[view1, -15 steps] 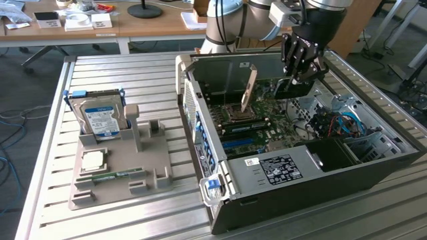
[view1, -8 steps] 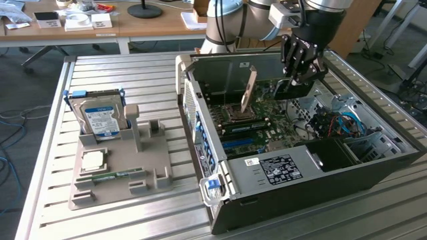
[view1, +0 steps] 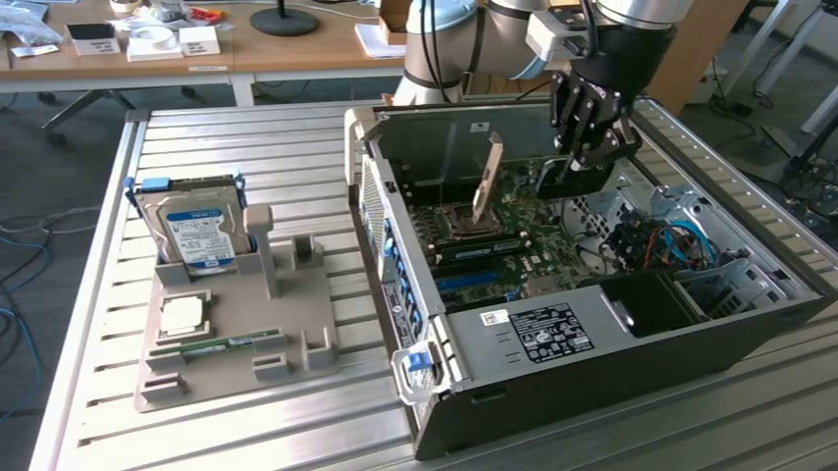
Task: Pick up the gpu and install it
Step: 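Insert the gpu into the slot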
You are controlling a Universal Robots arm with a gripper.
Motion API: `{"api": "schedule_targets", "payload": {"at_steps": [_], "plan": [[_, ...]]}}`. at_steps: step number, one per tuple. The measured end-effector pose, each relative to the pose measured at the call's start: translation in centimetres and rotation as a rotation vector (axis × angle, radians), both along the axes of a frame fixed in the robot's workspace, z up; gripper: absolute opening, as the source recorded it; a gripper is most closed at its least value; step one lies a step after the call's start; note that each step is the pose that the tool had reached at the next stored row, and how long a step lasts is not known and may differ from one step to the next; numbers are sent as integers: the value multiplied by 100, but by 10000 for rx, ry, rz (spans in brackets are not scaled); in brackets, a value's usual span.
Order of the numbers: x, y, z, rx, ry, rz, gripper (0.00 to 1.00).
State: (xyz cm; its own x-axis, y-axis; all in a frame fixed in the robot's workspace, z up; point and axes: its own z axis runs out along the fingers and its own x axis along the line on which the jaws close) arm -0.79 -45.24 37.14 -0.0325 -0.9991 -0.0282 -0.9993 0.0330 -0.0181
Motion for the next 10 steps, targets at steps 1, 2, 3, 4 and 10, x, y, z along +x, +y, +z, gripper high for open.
{"api": "schedule_targets", "payload": {"at_steps": [1,2,3,4,10], "plan": [[0,0,0,0,0,0,27],[0,0,-1,1,0,0,27],[0,0,-1,1,-1,0,27],[0,0,-1,2,0,0,27],[-7,0,-7,2,0,0,27]]}}
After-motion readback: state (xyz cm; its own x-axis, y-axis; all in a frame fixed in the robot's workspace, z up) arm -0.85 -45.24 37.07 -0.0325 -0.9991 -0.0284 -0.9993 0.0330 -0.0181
